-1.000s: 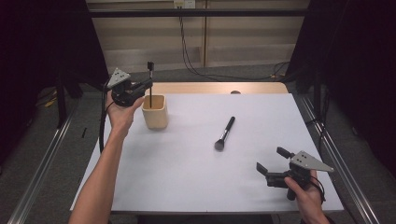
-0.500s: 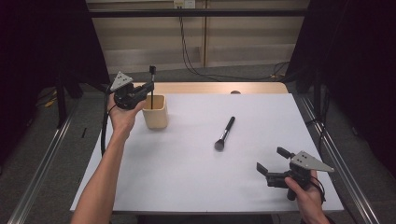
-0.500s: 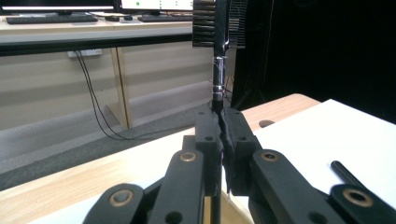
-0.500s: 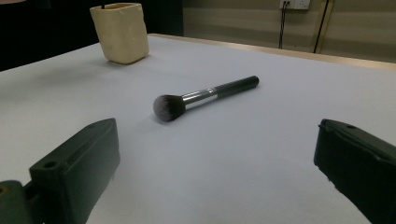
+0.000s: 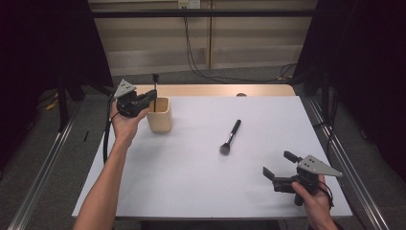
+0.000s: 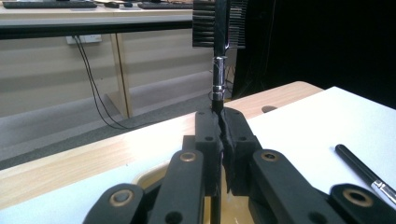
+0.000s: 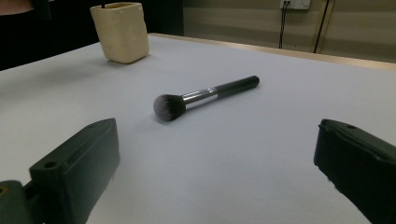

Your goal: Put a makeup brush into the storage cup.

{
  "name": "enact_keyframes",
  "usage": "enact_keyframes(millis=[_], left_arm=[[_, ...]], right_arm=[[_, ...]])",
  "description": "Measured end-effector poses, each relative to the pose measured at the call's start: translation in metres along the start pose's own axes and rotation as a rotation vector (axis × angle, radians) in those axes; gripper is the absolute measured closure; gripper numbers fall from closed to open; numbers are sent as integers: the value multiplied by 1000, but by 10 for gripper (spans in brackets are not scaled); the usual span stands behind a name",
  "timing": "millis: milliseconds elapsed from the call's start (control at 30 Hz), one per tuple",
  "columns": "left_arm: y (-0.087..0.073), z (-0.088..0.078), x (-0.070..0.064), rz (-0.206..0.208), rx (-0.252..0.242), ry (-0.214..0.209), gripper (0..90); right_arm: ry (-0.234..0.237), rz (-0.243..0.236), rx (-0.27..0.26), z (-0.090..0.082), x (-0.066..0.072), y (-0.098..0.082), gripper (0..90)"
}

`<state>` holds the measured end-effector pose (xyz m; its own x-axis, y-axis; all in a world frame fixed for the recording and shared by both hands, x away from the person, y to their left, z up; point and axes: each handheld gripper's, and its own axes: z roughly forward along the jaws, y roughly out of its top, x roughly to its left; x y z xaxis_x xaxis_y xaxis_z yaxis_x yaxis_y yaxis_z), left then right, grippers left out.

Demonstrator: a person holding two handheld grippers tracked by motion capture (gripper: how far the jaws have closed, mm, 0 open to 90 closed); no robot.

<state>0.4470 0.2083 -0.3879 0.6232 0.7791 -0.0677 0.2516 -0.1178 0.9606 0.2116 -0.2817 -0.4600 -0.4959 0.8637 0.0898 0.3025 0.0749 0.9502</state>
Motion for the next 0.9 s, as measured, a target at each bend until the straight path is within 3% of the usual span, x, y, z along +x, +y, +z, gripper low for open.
enact_keyframes(millis=[900], left_arm=[[-18, 3, -1, -16, 31, -5, 860]], right_arm=[[2, 4, 0, 1, 0, 0, 0]])
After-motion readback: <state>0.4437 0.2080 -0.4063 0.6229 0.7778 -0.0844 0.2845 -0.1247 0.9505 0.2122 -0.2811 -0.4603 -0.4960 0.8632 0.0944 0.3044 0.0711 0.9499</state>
